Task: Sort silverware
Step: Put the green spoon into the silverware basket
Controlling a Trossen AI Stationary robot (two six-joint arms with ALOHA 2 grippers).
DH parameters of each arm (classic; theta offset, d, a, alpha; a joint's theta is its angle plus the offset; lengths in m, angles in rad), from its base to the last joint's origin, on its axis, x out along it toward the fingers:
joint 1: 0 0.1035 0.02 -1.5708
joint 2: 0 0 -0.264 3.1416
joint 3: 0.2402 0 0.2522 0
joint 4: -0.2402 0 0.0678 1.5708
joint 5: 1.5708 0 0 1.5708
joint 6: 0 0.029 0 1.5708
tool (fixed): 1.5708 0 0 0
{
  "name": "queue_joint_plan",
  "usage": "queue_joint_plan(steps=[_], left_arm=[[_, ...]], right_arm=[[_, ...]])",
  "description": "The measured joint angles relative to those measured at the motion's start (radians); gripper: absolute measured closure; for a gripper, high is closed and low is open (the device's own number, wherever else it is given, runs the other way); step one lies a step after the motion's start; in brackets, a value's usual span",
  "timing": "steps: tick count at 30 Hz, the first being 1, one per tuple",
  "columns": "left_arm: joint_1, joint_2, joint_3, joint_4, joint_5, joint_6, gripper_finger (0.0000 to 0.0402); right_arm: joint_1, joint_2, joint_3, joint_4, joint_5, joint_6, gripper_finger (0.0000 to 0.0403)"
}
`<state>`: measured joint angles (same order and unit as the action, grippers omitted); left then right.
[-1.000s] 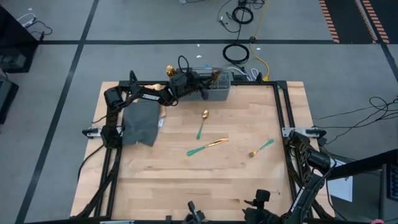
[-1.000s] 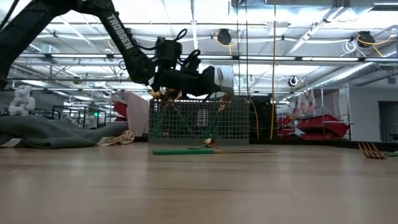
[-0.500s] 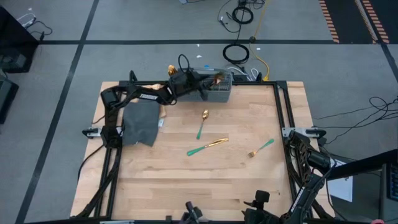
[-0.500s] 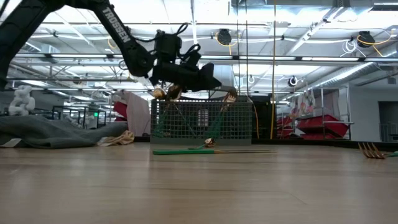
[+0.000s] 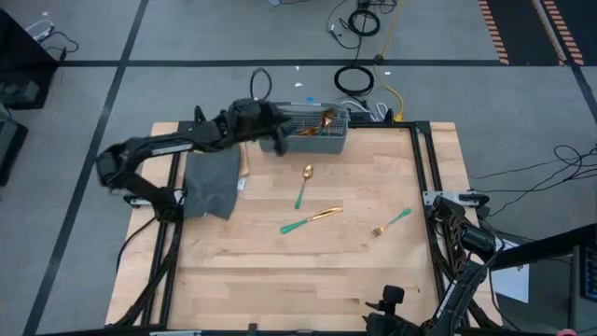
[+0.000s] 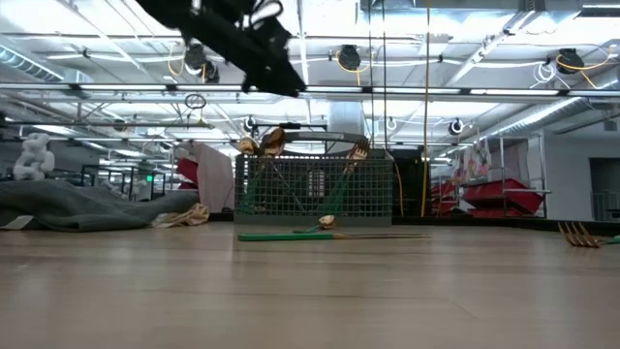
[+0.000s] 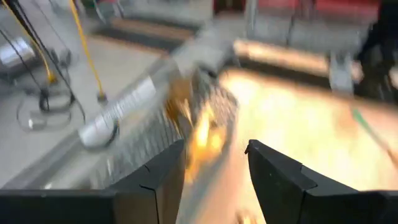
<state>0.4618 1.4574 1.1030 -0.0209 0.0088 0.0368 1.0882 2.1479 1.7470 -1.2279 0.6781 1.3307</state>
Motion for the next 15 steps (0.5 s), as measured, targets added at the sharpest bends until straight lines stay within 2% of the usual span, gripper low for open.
queue_joint_plan(steps=[3,7,11,15], left_arm=[[-0.058,-0.070,0.000,-0.177,-0.051,-0.037,0.0222],[-0.140,-0.085,0.000,-0.319,-0.044,-0.169,0.0222],[-0.191,-0.007,0.000,-0.345,-0.098,-0.301,0.0222],[-0.195,0.119,0.000,-0.303,-0.126,-0.364,0.0222]], right_arm=[[0.000,0.000,0.000,-0.016,0.014,-0.019,0.0248],[-0.004,0.000,0.000,-0.021,0.038,-0.035,0.0248],[-0.009,0.000,0.000,-0.013,0.038,-0.035,0.0248],[-0.015,0.000,0.000,0.015,0.034,-0.035,0.0248]])
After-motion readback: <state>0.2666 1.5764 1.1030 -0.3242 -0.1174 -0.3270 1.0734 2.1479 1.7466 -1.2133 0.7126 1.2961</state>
